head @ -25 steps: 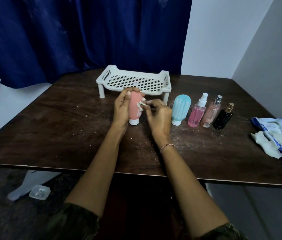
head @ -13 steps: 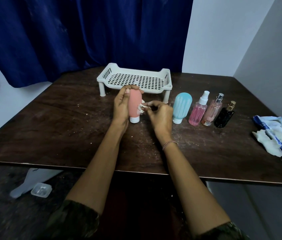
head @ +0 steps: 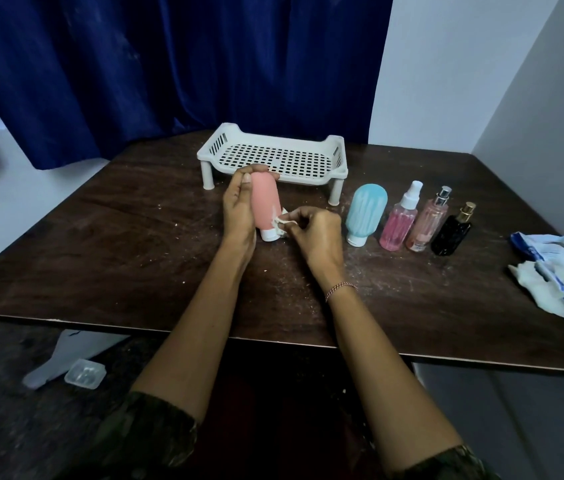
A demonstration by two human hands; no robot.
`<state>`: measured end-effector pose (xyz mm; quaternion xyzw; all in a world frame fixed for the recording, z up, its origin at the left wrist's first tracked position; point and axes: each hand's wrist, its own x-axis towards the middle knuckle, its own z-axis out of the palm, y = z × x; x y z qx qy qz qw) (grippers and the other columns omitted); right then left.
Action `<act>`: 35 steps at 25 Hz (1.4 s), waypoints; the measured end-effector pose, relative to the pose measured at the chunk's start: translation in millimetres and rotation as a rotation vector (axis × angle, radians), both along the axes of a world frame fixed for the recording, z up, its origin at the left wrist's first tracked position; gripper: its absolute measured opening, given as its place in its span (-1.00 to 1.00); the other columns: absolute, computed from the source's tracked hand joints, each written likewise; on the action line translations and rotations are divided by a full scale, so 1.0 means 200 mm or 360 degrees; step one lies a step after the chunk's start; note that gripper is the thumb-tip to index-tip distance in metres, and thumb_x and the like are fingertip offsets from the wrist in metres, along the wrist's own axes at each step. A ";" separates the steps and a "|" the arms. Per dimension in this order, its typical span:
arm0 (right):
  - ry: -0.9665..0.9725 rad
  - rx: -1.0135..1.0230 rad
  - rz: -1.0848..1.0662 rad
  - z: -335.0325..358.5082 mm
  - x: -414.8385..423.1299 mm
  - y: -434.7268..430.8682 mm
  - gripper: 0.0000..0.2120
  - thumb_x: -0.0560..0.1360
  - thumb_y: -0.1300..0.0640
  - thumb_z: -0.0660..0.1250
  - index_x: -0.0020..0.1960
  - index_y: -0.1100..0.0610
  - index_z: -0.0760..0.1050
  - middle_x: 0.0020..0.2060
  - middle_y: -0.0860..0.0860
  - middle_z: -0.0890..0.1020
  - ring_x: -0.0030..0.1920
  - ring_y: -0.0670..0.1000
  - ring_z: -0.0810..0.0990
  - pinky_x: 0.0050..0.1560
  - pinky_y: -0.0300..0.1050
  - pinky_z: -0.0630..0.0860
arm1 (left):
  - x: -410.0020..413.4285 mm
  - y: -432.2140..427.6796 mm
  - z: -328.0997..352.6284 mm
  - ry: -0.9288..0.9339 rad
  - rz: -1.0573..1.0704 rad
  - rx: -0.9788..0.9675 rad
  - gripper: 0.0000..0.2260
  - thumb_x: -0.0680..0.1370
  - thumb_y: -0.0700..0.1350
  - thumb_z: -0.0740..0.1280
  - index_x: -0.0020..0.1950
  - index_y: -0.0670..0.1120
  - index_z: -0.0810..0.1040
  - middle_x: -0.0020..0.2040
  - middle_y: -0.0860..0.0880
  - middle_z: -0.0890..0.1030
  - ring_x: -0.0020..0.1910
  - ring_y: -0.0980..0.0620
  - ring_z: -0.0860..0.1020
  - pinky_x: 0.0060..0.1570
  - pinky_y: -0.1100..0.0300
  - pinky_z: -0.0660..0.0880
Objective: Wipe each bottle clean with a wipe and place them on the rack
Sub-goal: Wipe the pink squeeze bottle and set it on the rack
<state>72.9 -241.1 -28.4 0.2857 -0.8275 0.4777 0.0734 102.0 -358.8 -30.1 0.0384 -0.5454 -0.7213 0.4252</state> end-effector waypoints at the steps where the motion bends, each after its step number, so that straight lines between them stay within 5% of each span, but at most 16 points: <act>1: 0.0040 0.0001 0.0024 0.00 0.00 0.00 -0.88 0.38 0.31 0.42 -0.08 0.20 0.64 -0.09 0.06 0.68 -0.11 -0.04 0.63 0.01 -0.20 0.53 | 0.00 0.00 0.00 -0.0007 0.0006 -0.0004 -0.77 0.65 -0.17 0.07 -0.04 -0.07 0.51 -0.12 -0.02 0.65 -0.05 0.05 0.59 -0.05 0.22 0.52; 11: 0.0476 -0.0277 -0.0022 0.03 0.04 -0.02 -0.90 0.38 0.36 0.40 -0.12 0.24 0.63 -0.18 0.08 0.63 -0.21 -0.09 0.55 -0.12 -0.29 0.49 | -0.01 0.03 -0.01 0.0017 -0.0165 -0.0162 -0.78 0.65 -0.21 0.05 -0.01 -0.12 0.49 -0.07 -0.08 0.62 -0.06 0.06 0.59 -0.02 0.17 0.54; 24: 0.0181 0.0015 0.0122 0.00 0.05 0.00 -0.91 0.35 0.33 0.45 -0.16 0.22 0.64 -0.17 0.07 0.67 -0.23 -0.13 0.51 -0.06 -0.30 0.46 | -0.01 0.00 0.00 -0.0039 0.0037 0.0057 -0.77 0.65 -0.17 0.06 -0.03 -0.06 0.50 0.01 -0.22 0.58 -0.08 0.07 0.59 -0.15 0.28 0.52; 28: 0.0132 0.0083 0.0157 0.00 0.04 0.03 -0.90 0.35 0.36 0.43 -0.14 0.24 0.64 -0.15 0.09 0.67 -0.25 -0.15 0.48 -0.19 -0.54 0.33 | 0.00 0.00 0.01 -0.0044 0.0056 0.0082 -0.78 0.65 -0.17 0.06 -0.03 -0.06 0.49 -0.07 -0.12 0.62 -0.08 0.09 0.60 -0.09 0.24 0.52; 31: 0.0051 0.0150 0.0234 0.00 0.01 0.04 -0.91 0.34 0.34 0.45 -0.15 0.26 0.63 -0.14 0.09 0.68 -0.26 -0.15 0.49 -0.21 -0.51 0.34 | 0.00 0.01 0.00 -0.0049 0.0037 0.0044 -0.78 0.65 -0.15 0.07 -0.04 -0.05 0.50 -0.12 0.00 0.66 -0.07 0.09 0.60 -0.13 0.25 0.51; 35: 0.0064 -0.0349 0.0143 0.01 -0.01 0.01 -0.87 0.36 0.36 0.43 -0.14 0.18 0.62 -0.15 0.06 0.67 -0.20 -0.12 0.58 -0.11 -0.28 0.52 | 0.01 0.03 0.00 -0.0010 -0.0053 -0.0053 -0.79 0.65 -0.15 0.08 -0.03 -0.07 0.50 -0.06 -0.10 0.62 -0.05 0.02 0.59 -0.09 0.20 0.54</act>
